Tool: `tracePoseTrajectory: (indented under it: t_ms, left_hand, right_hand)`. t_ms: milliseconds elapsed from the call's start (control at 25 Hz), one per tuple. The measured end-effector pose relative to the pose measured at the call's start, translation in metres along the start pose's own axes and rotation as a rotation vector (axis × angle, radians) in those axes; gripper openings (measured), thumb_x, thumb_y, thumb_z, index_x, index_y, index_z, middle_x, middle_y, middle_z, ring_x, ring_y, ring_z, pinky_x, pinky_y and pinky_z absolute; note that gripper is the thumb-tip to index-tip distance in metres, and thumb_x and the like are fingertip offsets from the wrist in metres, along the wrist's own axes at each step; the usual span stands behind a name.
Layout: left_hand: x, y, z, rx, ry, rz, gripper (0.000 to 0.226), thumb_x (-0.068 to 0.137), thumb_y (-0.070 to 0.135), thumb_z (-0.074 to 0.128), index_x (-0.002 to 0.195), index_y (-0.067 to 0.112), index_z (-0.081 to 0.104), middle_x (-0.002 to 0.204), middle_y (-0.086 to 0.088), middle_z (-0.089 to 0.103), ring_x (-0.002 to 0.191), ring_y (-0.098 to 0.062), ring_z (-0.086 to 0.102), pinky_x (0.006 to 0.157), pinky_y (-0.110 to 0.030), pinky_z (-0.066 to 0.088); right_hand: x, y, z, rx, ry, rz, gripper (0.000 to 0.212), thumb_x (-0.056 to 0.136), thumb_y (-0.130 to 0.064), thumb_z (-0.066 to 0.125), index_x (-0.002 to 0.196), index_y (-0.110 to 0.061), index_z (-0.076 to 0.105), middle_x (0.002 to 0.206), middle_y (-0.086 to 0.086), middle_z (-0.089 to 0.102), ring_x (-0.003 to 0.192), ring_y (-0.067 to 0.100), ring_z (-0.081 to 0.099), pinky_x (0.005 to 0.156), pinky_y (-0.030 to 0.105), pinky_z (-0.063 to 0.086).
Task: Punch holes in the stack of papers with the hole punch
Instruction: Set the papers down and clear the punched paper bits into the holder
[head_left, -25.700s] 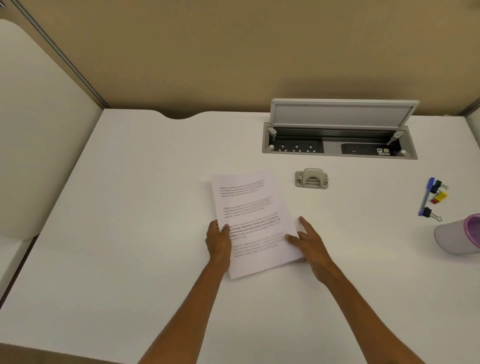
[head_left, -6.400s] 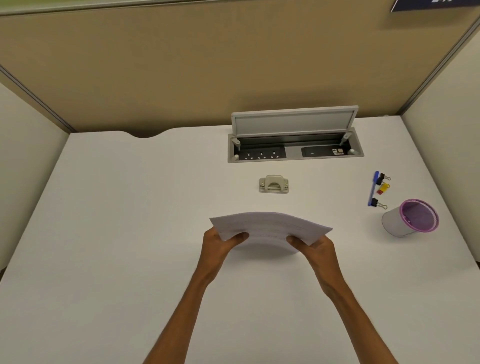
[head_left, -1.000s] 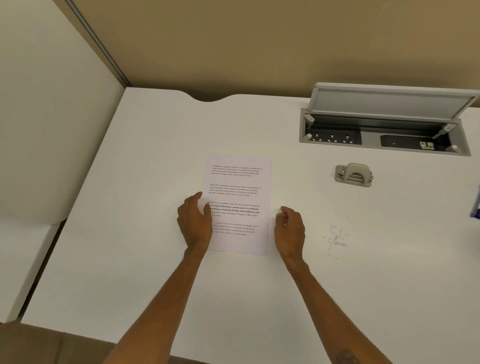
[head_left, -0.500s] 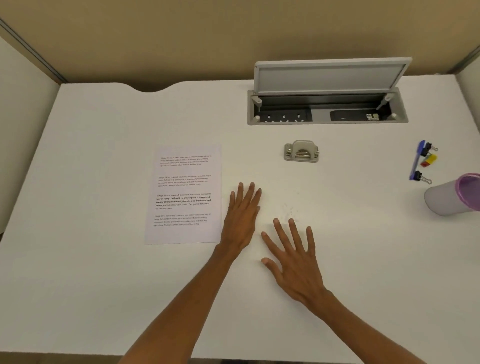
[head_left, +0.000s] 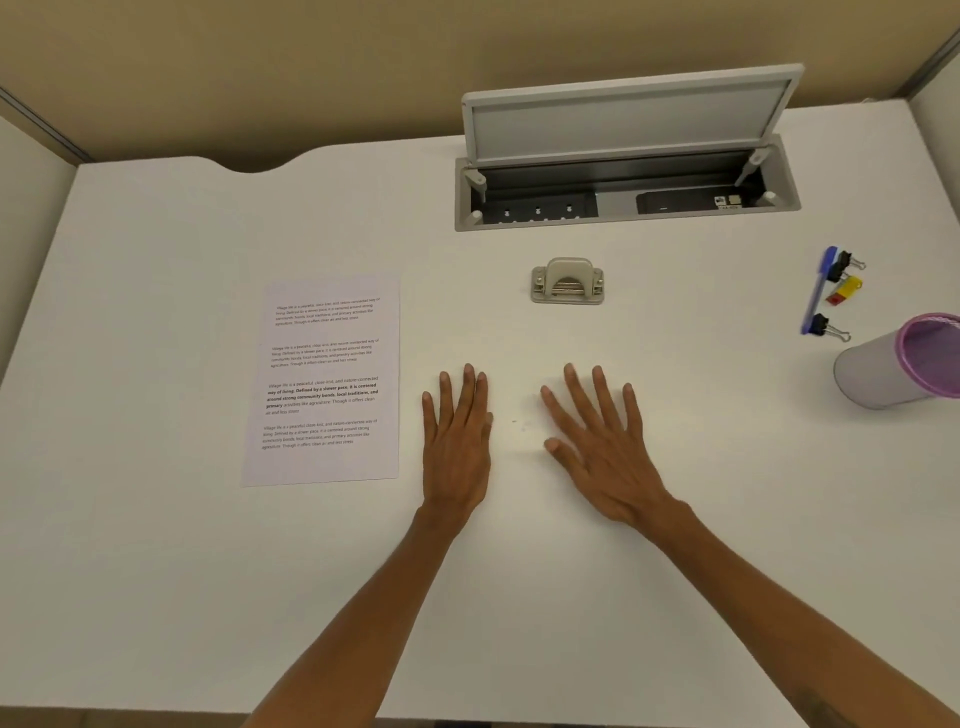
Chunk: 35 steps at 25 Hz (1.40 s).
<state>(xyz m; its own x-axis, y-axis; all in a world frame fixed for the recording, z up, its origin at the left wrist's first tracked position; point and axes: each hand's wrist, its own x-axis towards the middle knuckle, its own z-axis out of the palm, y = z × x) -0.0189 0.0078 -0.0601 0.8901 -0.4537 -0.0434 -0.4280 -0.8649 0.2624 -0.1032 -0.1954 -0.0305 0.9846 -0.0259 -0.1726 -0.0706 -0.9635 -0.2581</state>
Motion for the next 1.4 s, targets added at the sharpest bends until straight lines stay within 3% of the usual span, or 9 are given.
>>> tracePoseTrajectory:
  t_ms: [160,520,680,800,1080,1280,1400]
  left_hand:
    - [0.004,0.010,-0.005,0.057,-0.065,0.073,0.057,0.110,0.034,0.022,0.162,0.016,0.010,0.171,0.000,0.005,0.158,-0.030,-0.003,0.127,-0.056,0.007]
    - [-0.005,0.057,0.000,0.065,-0.123,0.134,0.070,0.104,0.053,-0.002,0.162,0.016,0.007,0.171,0.000,0.000,0.158,-0.026,-0.008,0.126,-0.055,0.008]
    - [-0.011,0.054,-0.008,0.063,-0.069,-0.025,0.073,0.104,0.057,0.001,0.162,0.013,0.003,0.171,-0.004,-0.004,0.157,-0.027,-0.011,0.127,-0.052,-0.004]
    - [-0.033,0.066,-0.006,0.096,-0.060,-0.161,0.076,0.104,0.058,0.006,0.161,0.009,0.002,0.171,-0.010,-0.005,0.157,-0.028,-0.009,0.127,-0.052,-0.004]
    - [-0.025,0.113,0.015,0.005,-0.090,-0.133,0.070,0.106,0.051,0.003,0.161,0.007,0.007,0.170,-0.012,0.002,0.158,-0.027,-0.002,0.127,-0.054,0.010]
    - [-0.028,0.095,0.004,-0.032,-0.032,-0.131,0.071,0.105,0.053,0.001,0.162,0.010,0.002,0.171,-0.008,-0.003,0.158,-0.023,-0.008,0.128,-0.049,-0.003]
    - [-0.039,0.079,0.004,-0.007,-0.029,-0.191,0.070,0.106,0.051,0.005,0.161,0.009,-0.002,0.171,-0.007,-0.004,0.157,-0.024,-0.010,0.128,-0.051,-0.002]
  right_hand:
    - [0.034,0.039,-0.015,0.078,-0.002,0.061,0.069,0.102,-0.058,0.005,0.160,-0.021,0.002,0.169,-0.006,-0.007,0.153,0.016,-0.019,0.125,0.046,-0.007]
    - [0.018,0.060,-0.019,-0.128,-0.110,-0.358,0.073,0.103,-0.061,0.019,0.160,-0.021,-0.002,0.169,-0.007,-0.005,0.154,0.017,-0.014,0.126,0.048,-0.001]
    - [0.037,0.064,-0.021,-0.031,-0.066,-0.207,0.073,0.104,-0.060,0.019,0.160,-0.020,-0.003,0.169,-0.005,-0.008,0.154,0.017,-0.016,0.125,0.051,0.001]
    - [0.042,0.060,-0.017,-0.075,-0.062,-0.147,0.075,0.102,-0.063,0.014,0.160,-0.018,0.000,0.169,-0.004,-0.004,0.154,0.018,-0.014,0.124,0.055,0.002]
    - [0.027,0.063,-0.015,-0.089,-0.082,-0.347,0.060,0.106,-0.048,0.016,0.160,-0.024,0.005,0.168,-0.007,0.001,0.155,0.021,-0.012,0.124,0.054,-0.003]
    - [0.029,0.071,-0.016,-0.014,-0.029,-0.207,0.061,0.106,-0.044,0.019,0.161,-0.021,0.004,0.169,-0.005,0.001,0.155,0.019,-0.012,0.124,0.054,0.000]
    - [0.030,0.059,-0.011,-0.036,-0.025,-0.135,0.064,0.104,-0.045,0.019,0.160,-0.017,0.006,0.169,-0.002,0.002,0.155,0.021,-0.008,0.123,0.057,0.003]
